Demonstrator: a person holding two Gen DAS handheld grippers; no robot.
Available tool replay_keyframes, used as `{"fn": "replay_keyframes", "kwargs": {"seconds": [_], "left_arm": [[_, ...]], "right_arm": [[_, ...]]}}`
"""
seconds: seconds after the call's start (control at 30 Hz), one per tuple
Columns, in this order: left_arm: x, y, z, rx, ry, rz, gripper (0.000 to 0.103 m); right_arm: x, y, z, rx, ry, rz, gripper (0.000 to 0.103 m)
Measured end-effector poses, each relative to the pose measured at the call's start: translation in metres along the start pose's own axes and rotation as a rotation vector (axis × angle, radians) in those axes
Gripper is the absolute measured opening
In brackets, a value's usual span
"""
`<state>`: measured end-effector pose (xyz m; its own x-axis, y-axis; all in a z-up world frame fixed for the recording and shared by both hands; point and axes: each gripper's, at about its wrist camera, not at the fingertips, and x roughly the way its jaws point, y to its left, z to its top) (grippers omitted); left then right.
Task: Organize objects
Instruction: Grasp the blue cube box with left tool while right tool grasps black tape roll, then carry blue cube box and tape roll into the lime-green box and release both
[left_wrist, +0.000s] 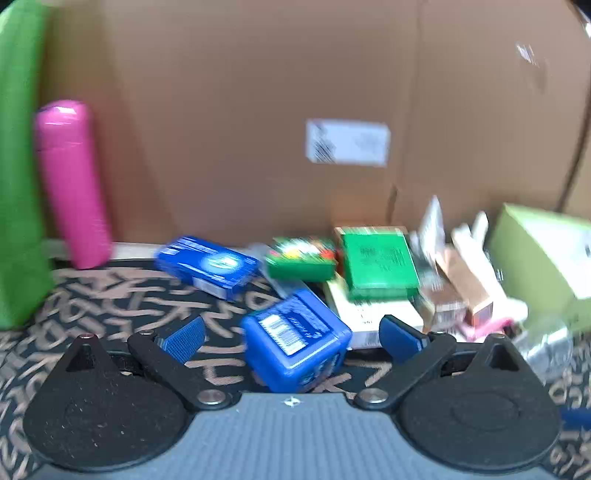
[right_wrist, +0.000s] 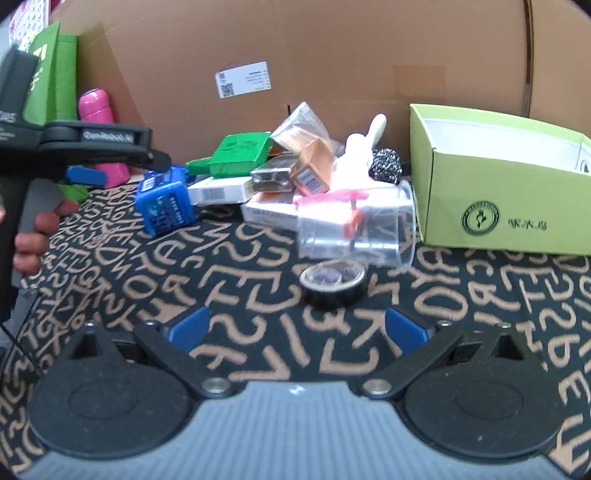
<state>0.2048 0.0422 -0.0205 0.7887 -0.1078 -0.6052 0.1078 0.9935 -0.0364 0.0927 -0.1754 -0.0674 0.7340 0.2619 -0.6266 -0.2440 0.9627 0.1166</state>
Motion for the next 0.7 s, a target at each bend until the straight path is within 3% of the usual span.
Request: {"fn": "replay_keyframes", "kwargs": {"seconds": [0.03, 0.1, 0.2, 0.27, 0.33, 0.37, 0.47, 0.63, 0.7], "left_arm": [[0.010, 0.000, 0.000, 0.031, 0.031, -0.024, 0.099], [0.023, 0.002, -0.004, 0.066, 0.086, -0.047, 0.077], [0.021, 0.008, -0.014, 0.074, 0.076, -0.066, 0.077], [0.014, 0.008, -0.018, 0.064, 0.085, -0.078, 0.077], [0.001, 0.004, -0.026, 0.073, 0.100, -0.103, 0.077], [-0.004, 0.001, -0.029, 0.088, 0.107, -0.116, 0.077], [-0.027, -0.013, -0.047, 0.138, 0.119, -0.159, 0.077], [-0.066, -0.034, -0.079, 0.158, 0.125, -0.260, 0.077], [-0.075, -0.040, -0.089, 0.160, 0.112, -0.259, 0.077]], "right_arm": [[0.004, 0.000, 0.002, -0.012, 0.002, -0.019, 0.103], [0.013, 0.001, 0.006, -0.042, -0.007, -0.051, 0.103], [0.025, 0.001, 0.011, -0.061, -0.018, -0.050, 0.097], [0.033, 0.000, 0.012, -0.059, -0.005, -0.043, 0.066], [0.035, -0.001, 0.011, -0.053, 0.000, -0.060, 0.049], [0.032, -0.001, 0.009, -0.056, -0.010, -0.064, 0.046], [0.016, -0.009, 0.003, -0.018, 0.002, -0.002, 0.046], [-0.014, -0.010, -0.016, -0.049, 0.027, 0.011, 0.046], [-0.024, -0.011, -0.022, -0.058, 0.039, 0.024, 0.046]]}}
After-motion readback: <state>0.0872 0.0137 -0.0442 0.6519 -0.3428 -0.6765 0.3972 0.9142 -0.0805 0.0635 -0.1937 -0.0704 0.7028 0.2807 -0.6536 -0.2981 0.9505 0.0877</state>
